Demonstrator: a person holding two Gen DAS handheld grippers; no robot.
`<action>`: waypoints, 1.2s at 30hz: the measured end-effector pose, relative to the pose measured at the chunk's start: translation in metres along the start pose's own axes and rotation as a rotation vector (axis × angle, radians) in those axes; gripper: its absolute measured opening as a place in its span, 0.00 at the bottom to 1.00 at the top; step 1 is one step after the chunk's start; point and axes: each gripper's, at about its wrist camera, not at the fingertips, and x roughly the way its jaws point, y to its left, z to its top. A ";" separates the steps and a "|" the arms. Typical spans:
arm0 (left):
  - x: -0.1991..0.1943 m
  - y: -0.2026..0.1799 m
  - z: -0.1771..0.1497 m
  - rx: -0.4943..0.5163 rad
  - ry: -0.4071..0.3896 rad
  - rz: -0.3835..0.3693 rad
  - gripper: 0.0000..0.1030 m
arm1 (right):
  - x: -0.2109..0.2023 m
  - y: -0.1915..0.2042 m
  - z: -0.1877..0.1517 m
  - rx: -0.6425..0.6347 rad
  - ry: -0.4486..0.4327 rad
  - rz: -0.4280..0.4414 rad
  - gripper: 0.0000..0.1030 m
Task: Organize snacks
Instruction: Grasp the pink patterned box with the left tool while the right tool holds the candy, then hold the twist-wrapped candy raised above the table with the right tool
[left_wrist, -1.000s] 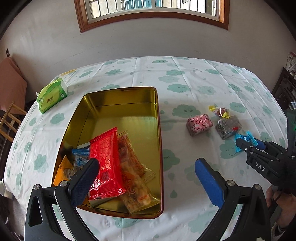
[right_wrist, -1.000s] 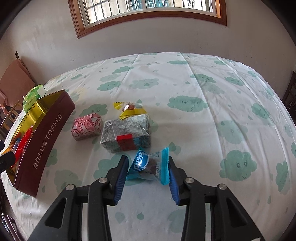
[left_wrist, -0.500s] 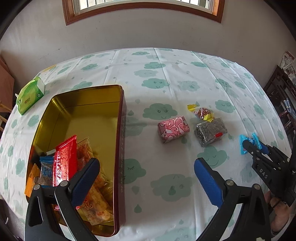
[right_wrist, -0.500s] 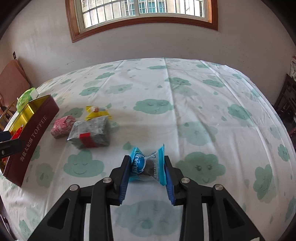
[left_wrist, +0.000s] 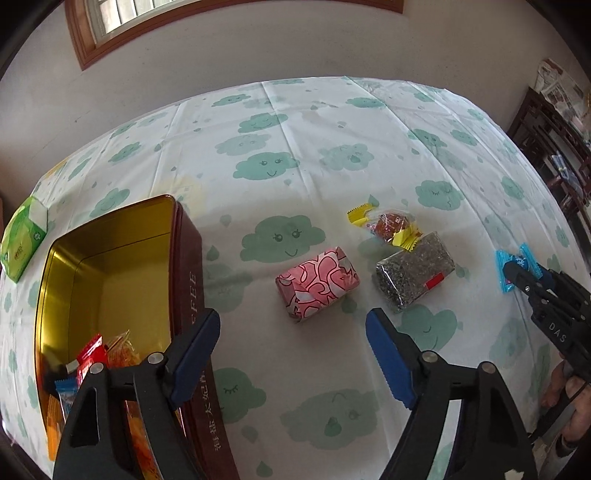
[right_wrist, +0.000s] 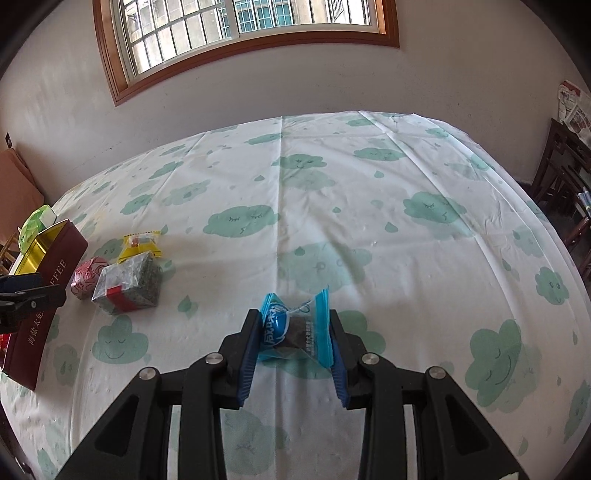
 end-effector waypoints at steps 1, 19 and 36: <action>0.003 -0.001 0.002 0.019 0.004 0.007 0.74 | 0.000 0.000 0.000 -0.001 0.000 -0.001 0.34; 0.036 -0.014 0.019 0.086 0.068 -0.074 0.39 | 0.000 0.001 0.000 -0.001 0.001 0.000 0.34; 0.022 -0.011 -0.002 0.018 0.074 -0.071 0.31 | 0.001 0.005 0.000 -0.024 0.005 -0.025 0.35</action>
